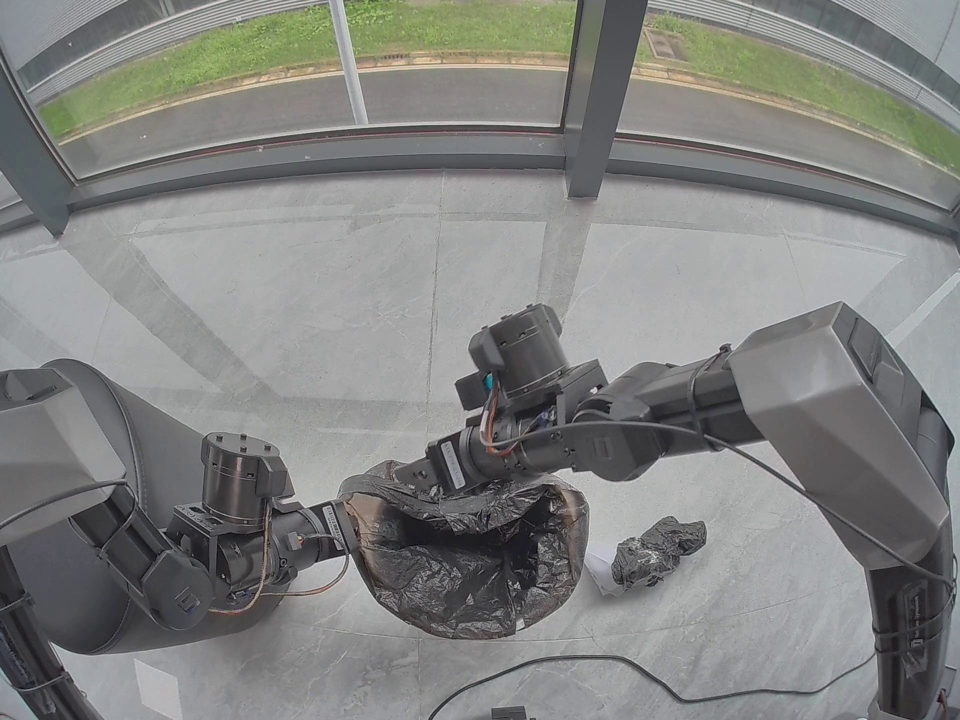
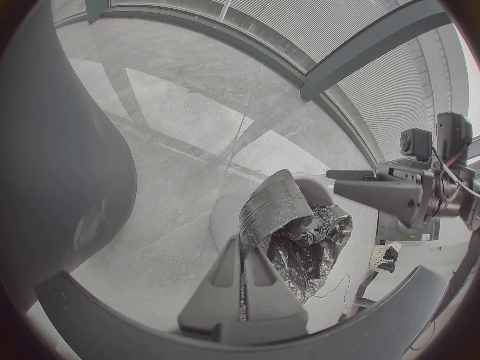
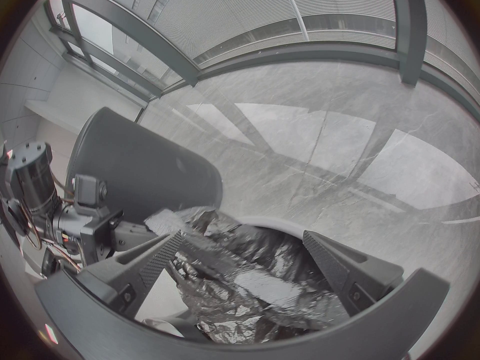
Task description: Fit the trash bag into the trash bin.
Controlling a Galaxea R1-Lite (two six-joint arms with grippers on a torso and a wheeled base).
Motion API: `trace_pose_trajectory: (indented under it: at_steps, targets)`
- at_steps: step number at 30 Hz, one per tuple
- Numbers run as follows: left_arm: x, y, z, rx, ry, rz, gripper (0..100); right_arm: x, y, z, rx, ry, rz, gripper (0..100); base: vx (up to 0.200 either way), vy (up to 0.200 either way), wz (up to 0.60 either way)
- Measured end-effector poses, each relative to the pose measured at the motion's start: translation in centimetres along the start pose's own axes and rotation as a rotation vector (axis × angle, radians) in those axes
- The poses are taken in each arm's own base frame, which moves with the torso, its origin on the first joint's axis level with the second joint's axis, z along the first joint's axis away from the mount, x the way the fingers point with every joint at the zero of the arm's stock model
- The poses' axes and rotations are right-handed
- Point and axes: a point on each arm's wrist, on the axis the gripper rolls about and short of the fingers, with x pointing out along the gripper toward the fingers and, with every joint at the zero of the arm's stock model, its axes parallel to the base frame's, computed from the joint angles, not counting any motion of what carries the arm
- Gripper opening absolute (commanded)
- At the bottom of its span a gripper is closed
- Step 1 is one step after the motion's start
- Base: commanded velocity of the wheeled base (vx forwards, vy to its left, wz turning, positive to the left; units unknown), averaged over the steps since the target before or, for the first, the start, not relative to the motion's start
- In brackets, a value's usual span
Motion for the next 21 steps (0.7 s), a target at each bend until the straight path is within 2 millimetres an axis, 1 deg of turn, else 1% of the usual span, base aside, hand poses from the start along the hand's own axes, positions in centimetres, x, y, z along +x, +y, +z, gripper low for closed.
trace_pose_trajectory:
  at_steps: [3,8,14,21]
  targets:
    - [0.0,0.0,0.0,-0.001,-0.001,0.000,0,0.6,0.7,-1.0,-0.008,0.034,0.008,100,0.000,0.000,0.00]
    - [0.0,0.0,0.1,0.000,-0.004,0.000,0,1.4,0.9,-2.4,-0.013,0.078,0.005,100,0.000,0.000,0.00]
    - [0.2,0.0,0.0,-0.001,0.000,0.001,0,1.9,-0.5,-3.1,0.002,0.100,-0.019,100,0.000,0.000,0.00]
    - [0.5,0.1,-0.1,-0.001,0.006,0.006,0,2.2,-1.2,-3.6,0.002,0.117,-0.029,100,0.000,0.000,0.00]
